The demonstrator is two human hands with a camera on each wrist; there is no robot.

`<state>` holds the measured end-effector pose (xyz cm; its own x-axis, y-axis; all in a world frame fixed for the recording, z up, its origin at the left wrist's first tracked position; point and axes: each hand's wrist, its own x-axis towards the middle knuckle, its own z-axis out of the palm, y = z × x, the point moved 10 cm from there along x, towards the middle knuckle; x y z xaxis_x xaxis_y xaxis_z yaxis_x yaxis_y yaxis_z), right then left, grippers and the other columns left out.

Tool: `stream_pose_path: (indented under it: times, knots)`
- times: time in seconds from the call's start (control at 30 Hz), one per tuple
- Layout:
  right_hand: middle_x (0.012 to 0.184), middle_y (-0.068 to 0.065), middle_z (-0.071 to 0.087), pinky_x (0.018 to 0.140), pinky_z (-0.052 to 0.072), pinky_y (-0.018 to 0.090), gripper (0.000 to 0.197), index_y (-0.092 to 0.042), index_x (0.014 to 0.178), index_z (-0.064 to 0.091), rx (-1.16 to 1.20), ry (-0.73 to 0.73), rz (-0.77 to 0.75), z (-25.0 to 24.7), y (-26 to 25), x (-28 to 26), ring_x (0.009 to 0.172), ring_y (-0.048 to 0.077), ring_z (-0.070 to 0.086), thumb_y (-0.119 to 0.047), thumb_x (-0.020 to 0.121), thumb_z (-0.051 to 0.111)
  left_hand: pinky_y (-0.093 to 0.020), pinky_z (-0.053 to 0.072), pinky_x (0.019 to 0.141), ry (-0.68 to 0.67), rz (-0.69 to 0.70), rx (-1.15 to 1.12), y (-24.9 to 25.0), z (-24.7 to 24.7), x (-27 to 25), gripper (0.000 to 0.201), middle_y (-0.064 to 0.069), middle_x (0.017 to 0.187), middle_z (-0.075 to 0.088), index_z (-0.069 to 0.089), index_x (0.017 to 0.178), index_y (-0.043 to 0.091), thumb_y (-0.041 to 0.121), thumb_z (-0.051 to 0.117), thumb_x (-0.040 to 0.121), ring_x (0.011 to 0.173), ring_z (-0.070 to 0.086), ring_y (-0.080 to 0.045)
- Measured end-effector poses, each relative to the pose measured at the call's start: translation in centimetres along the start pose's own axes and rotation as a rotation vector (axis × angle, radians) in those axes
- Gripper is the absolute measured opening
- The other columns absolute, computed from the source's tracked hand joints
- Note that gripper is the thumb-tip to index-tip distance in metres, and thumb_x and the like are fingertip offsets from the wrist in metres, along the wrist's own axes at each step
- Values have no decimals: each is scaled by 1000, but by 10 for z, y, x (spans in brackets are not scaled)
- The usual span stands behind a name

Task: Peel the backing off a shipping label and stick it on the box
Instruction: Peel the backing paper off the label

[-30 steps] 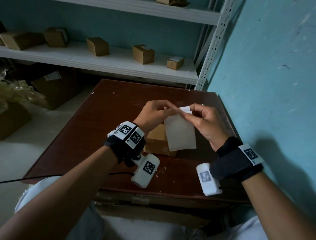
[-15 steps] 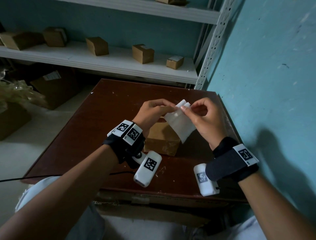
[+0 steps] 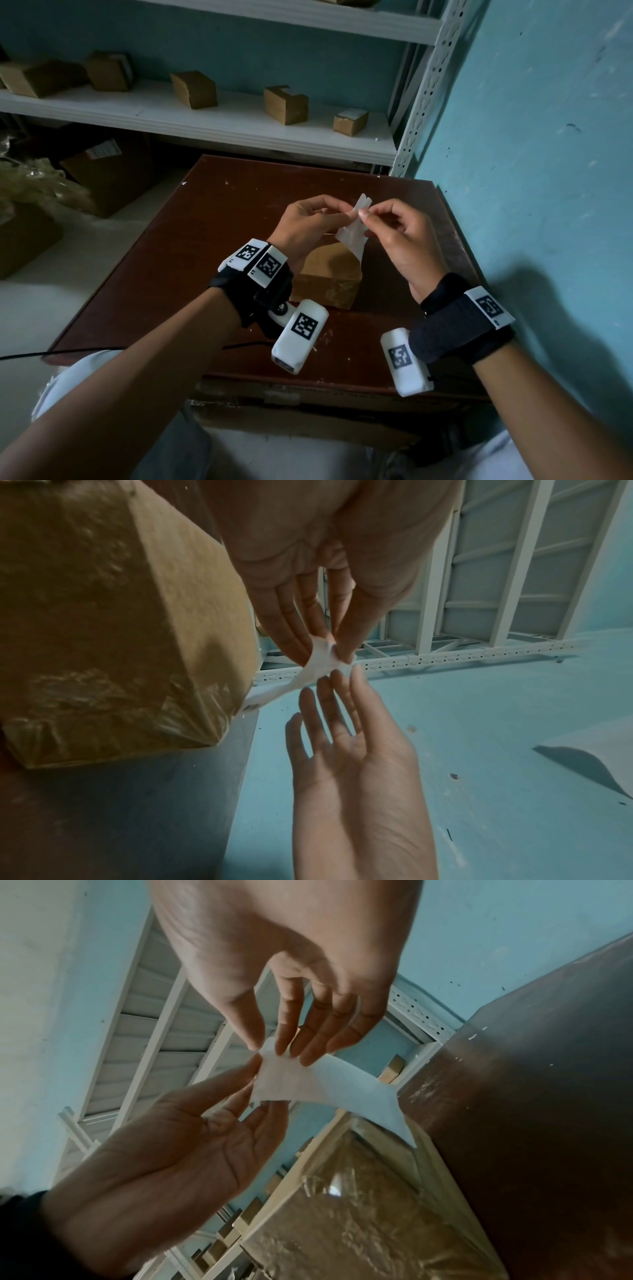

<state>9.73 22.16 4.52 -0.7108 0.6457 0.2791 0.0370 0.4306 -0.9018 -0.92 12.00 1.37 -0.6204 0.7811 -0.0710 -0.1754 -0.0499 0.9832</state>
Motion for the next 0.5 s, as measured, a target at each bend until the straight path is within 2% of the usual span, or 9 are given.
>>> stream_pose_path:
  times: [0.13,0.23,0.33,0.4,0.5]
  knots:
    - [99,6,69,69,54,17,18,-6,103,63,141,30,65,-2,5,-1,83,7,68,-17,89,67,-27,53,71,-42,-18,-58,-3,5,-1,2,-7,98,65,66,87,9,7,66,87,87,63,-17]
    - [103,4,68,67,57,18,28,-8,113,59,207,40,153,-3,13,-1,80,5,69,-21,89,67,-30,55,75,-45,-14,-84,-2,5,0,3,-11,102,64,65,88,8,6,65,87,89,64,-20]
    - [101,2,68,73,57,23,23,-11,110,61,178,16,175,0,15,-1,75,0,68,-24,91,65,-31,55,78,-44,-5,-71,-2,6,0,5,-12,106,63,65,91,8,6,66,87,95,64,-22]
    - [99,4,69,74,57,23,22,-8,109,62,190,5,176,2,14,-2,75,2,68,-22,92,63,-31,54,80,-45,2,-56,-2,7,-1,6,-13,107,62,66,92,8,6,67,86,99,63,-23]
    - [101,9,69,72,57,18,20,-3,109,62,209,3,160,2,11,-2,82,7,67,-16,94,60,-29,55,80,-36,3,-45,-1,7,-1,9,-13,108,63,65,94,7,7,67,85,100,63,-23]
